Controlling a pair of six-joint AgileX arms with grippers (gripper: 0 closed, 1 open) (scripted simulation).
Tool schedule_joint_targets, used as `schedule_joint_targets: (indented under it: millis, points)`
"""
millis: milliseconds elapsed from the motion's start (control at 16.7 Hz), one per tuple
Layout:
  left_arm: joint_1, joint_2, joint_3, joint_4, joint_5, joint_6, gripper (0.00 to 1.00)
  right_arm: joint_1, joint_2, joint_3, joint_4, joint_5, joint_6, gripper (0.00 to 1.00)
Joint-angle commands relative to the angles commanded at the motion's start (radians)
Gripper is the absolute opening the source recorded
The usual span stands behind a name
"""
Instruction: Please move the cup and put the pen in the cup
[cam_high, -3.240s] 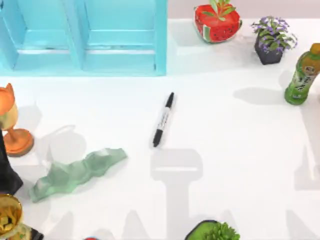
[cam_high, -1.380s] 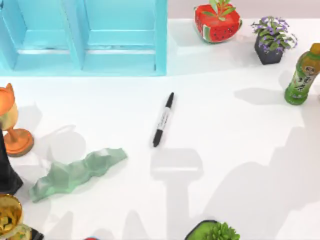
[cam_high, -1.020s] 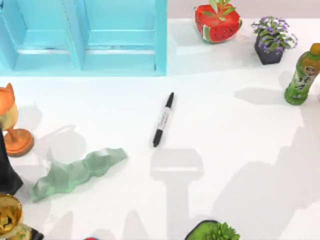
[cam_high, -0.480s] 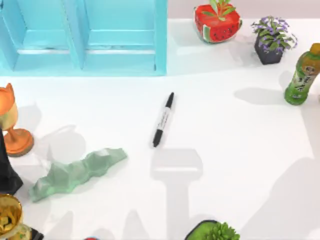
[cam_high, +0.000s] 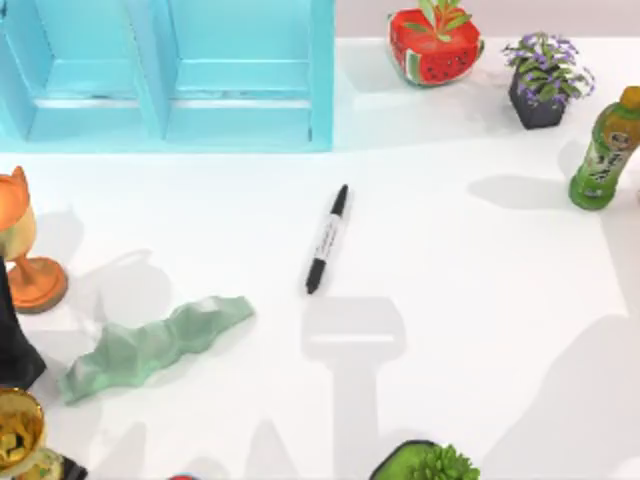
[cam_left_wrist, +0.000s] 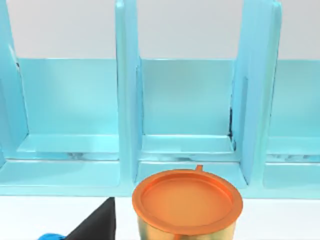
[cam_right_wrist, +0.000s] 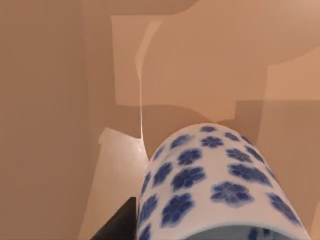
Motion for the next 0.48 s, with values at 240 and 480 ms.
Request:
schedule_joint_targets:
  millis: [240,480]
  points:
    - [0.0,0.0,0.0,0.0,0.0,0.0,1.0,0.0,0.0,0.0,0.0,0.0,0.0,0.4]
    - [0.0,0.0,0.0,0.0,0.0,0.0,1.0,0.0,0.0,0.0,0.0,0.0,0.0,0.1]
